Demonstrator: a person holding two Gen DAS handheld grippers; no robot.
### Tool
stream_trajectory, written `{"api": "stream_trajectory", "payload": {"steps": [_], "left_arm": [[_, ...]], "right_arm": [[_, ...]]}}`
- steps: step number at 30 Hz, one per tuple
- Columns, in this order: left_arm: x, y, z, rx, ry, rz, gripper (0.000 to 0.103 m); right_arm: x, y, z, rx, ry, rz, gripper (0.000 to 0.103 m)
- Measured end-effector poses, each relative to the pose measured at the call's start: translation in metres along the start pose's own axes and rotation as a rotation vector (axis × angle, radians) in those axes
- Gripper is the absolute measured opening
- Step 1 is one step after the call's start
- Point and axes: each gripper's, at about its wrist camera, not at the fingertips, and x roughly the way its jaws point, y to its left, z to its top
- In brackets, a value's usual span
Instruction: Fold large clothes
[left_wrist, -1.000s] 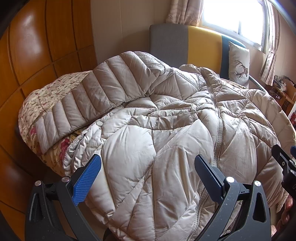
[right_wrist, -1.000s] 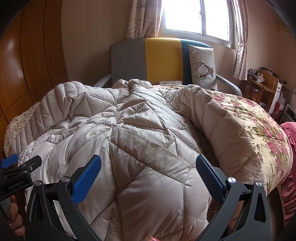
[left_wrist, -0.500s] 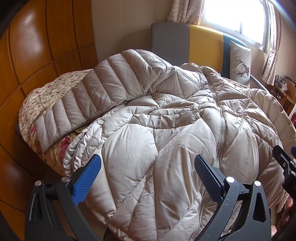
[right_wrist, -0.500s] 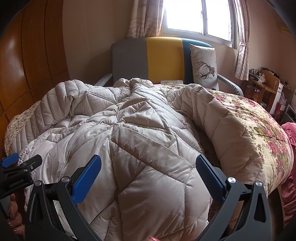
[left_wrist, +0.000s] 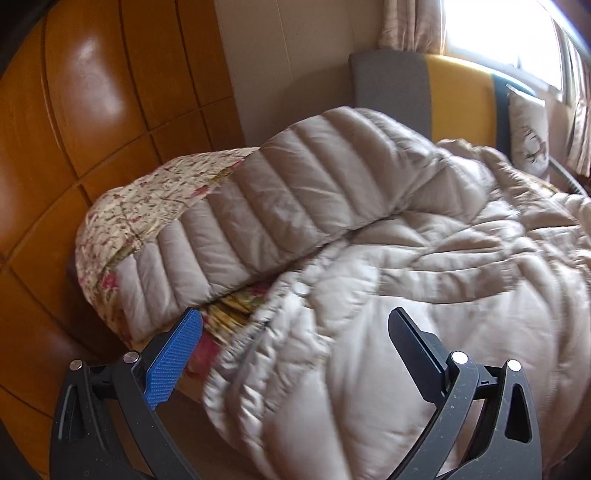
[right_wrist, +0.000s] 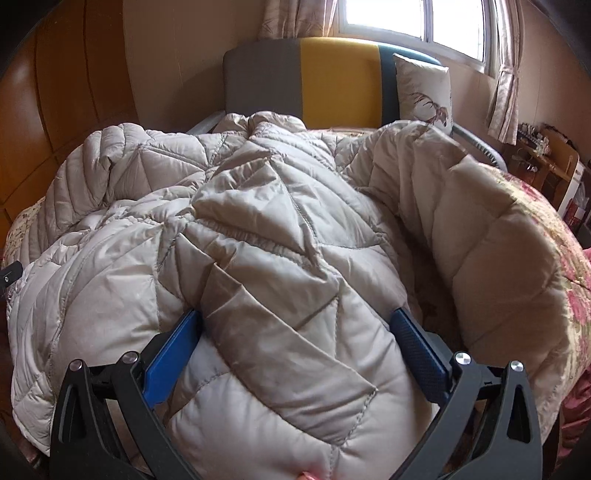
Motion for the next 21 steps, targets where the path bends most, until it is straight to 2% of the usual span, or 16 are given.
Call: {"api": "stream_trajectory", "payload": {"steps": [3,6,8,11,13,15,17,21], "left_arm": [[0.027,0.011,-0.001,0.001,0.066,0.028,0.100],[0.041,0.011,-0.008,-0.023,0.130,-0.038,0.100],[0.042,0.005,-0.015,-0.029,0.143,-0.092,0.100],[0.038,-0.004,-0.025,-0.016,0.125,-0.096,0.100],[0.037,-0.007,-0.029,-0.021,0.116,-0.111,0.100],[0.038,-0.009,-0.030,-0.023,0.118,-0.123,0.100],[0.037,-0.006,-0.026,-0.030,0.116,-0.141,0.099],[0.030,0.011,-0.019,-0.147,0.078,-0.218,0.099]], "right_arm": [[0.023,-0.018,0.004,0.000,0.027,0.029,0.101],[0.036,-0.027,0.009,-0.074,0.000,-0.017,0.101],[0.044,-0.039,0.015,-0.124,-0.010,-0.011,0.101],[0.056,-0.068,0.022,-0.157,-0.027,-0.034,0.101],[0.063,-0.089,0.024,-0.120,-0.010,-0.041,0.101],[0.064,-0.105,0.024,-0.048,0.020,0.024,0.101],[0.057,-0.114,0.021,0.011,0.020,0.047,0.101],[0.030,-0.116,0.020,0.062,-0.027,0.047,0.101]]}}
